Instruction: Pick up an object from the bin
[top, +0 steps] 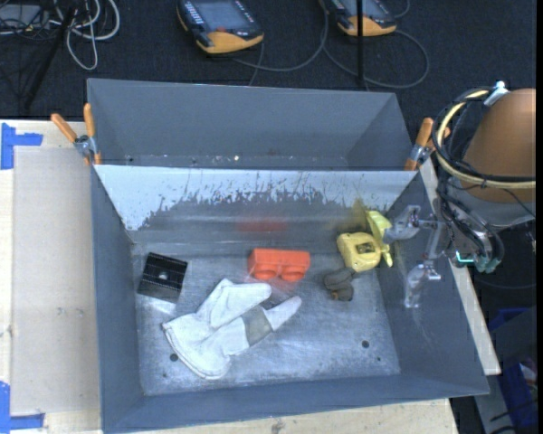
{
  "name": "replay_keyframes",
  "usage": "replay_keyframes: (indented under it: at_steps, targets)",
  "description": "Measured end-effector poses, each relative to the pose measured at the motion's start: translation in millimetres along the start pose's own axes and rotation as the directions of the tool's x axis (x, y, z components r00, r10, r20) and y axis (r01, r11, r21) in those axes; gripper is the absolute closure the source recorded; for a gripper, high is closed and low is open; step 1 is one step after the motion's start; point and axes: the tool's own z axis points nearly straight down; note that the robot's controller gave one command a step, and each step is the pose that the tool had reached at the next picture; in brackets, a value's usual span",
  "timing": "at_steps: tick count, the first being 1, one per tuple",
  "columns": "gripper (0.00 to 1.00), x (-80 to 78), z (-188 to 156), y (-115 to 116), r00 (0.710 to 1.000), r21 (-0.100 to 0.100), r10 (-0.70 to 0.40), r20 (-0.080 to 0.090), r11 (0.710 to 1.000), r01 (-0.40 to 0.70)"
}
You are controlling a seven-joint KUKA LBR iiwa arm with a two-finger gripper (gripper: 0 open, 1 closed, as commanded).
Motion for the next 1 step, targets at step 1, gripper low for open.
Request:
replay_keyframes:
  at_steps: [1]
  targets:
    - [0.00,-1.7,-4.0,0.4,1.000,0.002,-0.003,0.007,1.000,0.003]
